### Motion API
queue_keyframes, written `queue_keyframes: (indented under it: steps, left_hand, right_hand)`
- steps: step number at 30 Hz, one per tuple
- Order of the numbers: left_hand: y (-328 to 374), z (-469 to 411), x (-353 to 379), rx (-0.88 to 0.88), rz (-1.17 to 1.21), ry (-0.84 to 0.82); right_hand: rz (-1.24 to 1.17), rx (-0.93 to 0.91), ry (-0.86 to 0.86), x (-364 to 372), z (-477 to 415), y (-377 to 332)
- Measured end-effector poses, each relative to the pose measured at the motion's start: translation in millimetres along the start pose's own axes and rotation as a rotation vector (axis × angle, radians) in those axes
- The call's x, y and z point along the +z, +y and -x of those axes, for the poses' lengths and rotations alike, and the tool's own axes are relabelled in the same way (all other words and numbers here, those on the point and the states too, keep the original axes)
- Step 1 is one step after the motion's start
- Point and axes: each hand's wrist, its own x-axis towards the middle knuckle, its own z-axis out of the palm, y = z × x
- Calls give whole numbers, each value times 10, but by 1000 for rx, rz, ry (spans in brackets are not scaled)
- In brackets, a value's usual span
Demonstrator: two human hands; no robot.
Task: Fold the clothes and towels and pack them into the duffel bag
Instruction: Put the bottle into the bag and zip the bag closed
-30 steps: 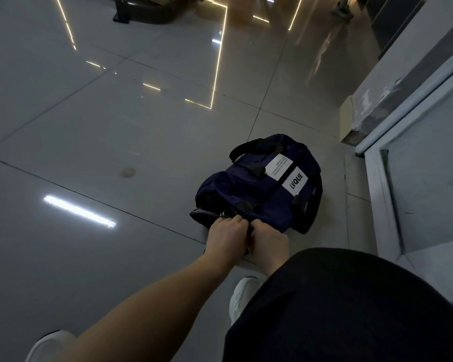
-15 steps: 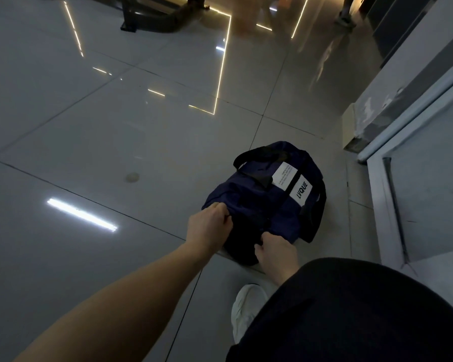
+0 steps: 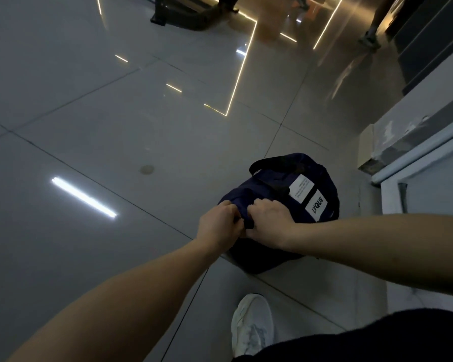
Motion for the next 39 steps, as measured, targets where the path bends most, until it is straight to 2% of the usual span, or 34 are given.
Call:
queue_keyframes:
  steps: [7,11,15,22,29,33,37,39]
  left_hand:
    - [-142,-2,45,53,52,28]
    - [-293,-110,21,-152,160,108]
    - [-468,-209,83,-277,192,86]
    - [-886,-295,315,-597,335,-14]
    - [-1121,-452,487,-637,223,-120]
    - [-1158,-530,612,-655,241,-161]
    - [-1015,-492,529,-725,212,-112]
    - [-863,-397,446,-793,218,-40]
  right_hand:
    - [-48,9,29,236,-89,-44]
    - [-150,31,-34,281,-105,12]
    - [-213,32,-57,311,-141,50]
    - [-327,60,-39,409,-183,65]
    - [-397,44,5,448,-207,89]
    - [-438,27,29,450,-222,110]
    - [-499,9,13,450,-196,138]
    - [-575,37,92,433,-174,208]
